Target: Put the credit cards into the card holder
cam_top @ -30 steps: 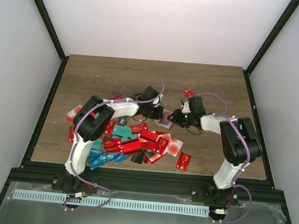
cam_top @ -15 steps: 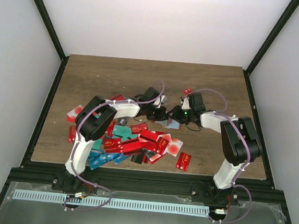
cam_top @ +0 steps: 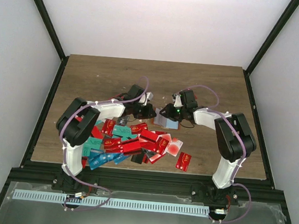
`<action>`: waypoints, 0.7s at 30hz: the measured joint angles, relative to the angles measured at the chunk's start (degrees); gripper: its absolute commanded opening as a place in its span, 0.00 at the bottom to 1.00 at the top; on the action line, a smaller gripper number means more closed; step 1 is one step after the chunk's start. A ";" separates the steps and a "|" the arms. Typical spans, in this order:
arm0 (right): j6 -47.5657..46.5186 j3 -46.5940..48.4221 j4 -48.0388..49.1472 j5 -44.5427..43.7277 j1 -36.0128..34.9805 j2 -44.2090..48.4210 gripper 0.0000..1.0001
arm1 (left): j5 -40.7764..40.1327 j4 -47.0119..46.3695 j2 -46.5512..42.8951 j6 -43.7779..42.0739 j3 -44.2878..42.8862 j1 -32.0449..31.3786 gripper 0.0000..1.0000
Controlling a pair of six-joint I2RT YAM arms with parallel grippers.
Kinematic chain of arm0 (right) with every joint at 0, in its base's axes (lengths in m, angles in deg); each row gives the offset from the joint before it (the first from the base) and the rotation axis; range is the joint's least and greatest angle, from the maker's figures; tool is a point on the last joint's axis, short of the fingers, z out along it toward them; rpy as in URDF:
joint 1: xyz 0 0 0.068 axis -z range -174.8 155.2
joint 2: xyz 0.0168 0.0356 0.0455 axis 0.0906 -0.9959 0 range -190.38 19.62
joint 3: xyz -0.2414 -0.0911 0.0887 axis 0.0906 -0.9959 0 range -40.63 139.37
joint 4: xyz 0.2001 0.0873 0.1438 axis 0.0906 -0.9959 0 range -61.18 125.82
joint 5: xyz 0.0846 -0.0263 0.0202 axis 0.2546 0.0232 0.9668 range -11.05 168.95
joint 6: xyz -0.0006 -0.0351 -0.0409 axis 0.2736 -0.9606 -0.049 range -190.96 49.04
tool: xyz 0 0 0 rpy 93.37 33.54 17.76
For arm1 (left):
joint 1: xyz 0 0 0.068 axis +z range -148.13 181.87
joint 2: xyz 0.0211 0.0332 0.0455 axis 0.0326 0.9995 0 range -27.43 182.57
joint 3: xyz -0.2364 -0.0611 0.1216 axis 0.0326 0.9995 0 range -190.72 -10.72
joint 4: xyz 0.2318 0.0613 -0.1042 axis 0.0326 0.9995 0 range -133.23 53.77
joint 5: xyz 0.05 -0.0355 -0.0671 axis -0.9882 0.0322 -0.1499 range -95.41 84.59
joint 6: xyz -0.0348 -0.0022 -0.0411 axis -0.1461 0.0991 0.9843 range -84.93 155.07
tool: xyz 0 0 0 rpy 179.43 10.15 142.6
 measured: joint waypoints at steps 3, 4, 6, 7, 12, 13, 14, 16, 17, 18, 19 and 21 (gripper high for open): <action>0.24 0.94 -0.15 -0.07 -1.03 -1.38 0.27 | -0.33 0.11 -3.50 -0.48 2.29 1.09 0.11; 0.42 1.57 -0.28 -0.09 -1.31 -2.01 0.27 | -0.48 0.28 -4.68 -0.70 2.95 1.29 0.12; 0.59 2.32 -0.52 -0.09 -1.97 -2.78 0.27 | -1.09 0.68 -6.71 -1.27 4.11 1.40 0.13; 0.61 2.73 -0.63 -0.09 -2.19 -3.13 0.27 | -1.51 1.03 -7.67 -1.62 4.74 1.40 0.14; 0.59 3.72 -1.05 0.00 -3.04 -3.76 0.27 | -5.20 3.87 -13.94 -3.45 9.70 1.44 0.24; 0.57 3.74 -1.05 -0.02 -3.06 -3.76 0.27 | -6.12 4.70 -15.52 -3.69 11.06 1.49 0.26; 0.55 3.74 -1.22 -0.02 -3.06 -3.76 0.27 | -6.97 5.55 -17.00 -3.89 12.33 1.53 0.28; 0.24 3.74 -1.38 0.00 -3.06 -3.69 0.27 | -8.41 6.73 -19.65 -4.11 14.60 1.55 0.33; 0.02 3.74 -1.51 0.00 -3.06 -3.58 0.27 | -9.18 7.43 -21.24 -4.15 16.02 1.57 0.35; -0.17 3.72 -1.66 0.02 -3.06 -3.39 0.27 | -9.57 7.87 -22.51 -4.28 17.11 1.55 0.37; -0.37 3.72 -1.86 0.02 -3.06 -3.10 0.27 | -10.16 8.39 -24.20 -4.09 18.60 1.55 0.39; -0.83 3.43 -2.03 0.09 -3.06 -1.97 0.27 | -10.97 9.70 -27.36 -3.98 21.03 1.55 0.41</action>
